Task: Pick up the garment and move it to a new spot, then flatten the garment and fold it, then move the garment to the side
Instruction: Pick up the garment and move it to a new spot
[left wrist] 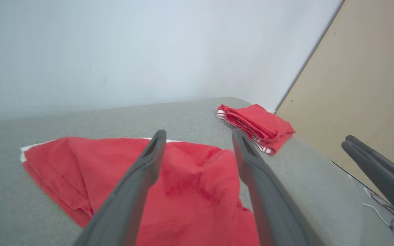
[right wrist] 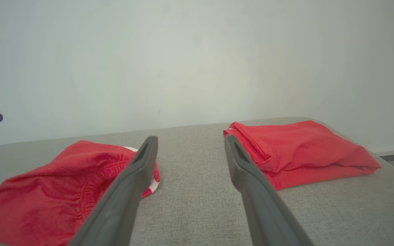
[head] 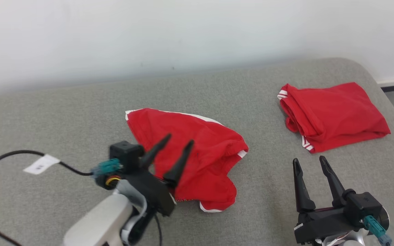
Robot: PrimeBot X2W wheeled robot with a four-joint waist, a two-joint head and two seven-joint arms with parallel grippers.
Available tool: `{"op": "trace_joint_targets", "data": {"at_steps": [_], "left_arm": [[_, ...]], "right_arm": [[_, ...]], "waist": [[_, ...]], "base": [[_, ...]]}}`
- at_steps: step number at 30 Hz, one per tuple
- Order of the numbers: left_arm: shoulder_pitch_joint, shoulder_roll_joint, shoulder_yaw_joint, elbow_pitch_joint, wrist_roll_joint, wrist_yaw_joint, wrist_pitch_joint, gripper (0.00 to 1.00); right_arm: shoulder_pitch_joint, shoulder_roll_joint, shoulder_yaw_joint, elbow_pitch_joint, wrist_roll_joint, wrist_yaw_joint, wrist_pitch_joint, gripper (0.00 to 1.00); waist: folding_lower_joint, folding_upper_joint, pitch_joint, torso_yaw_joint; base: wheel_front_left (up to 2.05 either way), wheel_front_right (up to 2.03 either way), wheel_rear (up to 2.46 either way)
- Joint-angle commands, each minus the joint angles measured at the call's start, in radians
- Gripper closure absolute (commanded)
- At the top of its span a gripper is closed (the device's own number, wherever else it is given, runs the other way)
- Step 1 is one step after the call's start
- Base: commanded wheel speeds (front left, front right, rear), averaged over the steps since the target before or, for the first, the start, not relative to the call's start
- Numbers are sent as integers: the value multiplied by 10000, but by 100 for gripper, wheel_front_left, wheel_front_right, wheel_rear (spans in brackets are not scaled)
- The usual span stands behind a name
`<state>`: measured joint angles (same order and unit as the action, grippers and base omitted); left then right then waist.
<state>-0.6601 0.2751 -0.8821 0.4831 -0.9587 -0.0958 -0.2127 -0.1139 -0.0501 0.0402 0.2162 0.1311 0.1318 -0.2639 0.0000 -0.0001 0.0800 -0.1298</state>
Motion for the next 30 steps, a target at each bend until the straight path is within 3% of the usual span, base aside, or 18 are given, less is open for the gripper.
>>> {"op": "trace_joint_targets", "data": {"at_steps": [1, 10, 17, 23, 30], "left_arm": [[-21, 134, 121, -46, 150, 76, -121, 0], [1318, 1530, 1164, -746, 890, 954, -524, 0], [3075, 2237, 2771, -1909, 1723, 1658, -524, 0], [4766, 1920, 4201, -3020, 2874, 2047, -528, 0], [6218, 1088, 6206, -3808, 3974, 1755, -527, 0]], "right_arm": [[98, -2, -8, -4, 37, -26, -2, 0], [430, -6, -203, -79, -65, -26, -2, 0], [669, -5, -486, -156, -82, -26, -2, 0], [958, -2, -728, -172, 69, -26, -1, 0], [1207, -5, -904, -149, 229, -26, -1, 0]], "waist": [[0, 1, -208, 174], [0, 1, -609, 460], [0, 1, -751, 802], [0, 1, -883, 1178], [0, 1, -1002, 1338]], "base": [[0, 0, 0], [0, 0, 0], [0, 0, 0], [0, 0, 0], [0, 0, 0]]}}
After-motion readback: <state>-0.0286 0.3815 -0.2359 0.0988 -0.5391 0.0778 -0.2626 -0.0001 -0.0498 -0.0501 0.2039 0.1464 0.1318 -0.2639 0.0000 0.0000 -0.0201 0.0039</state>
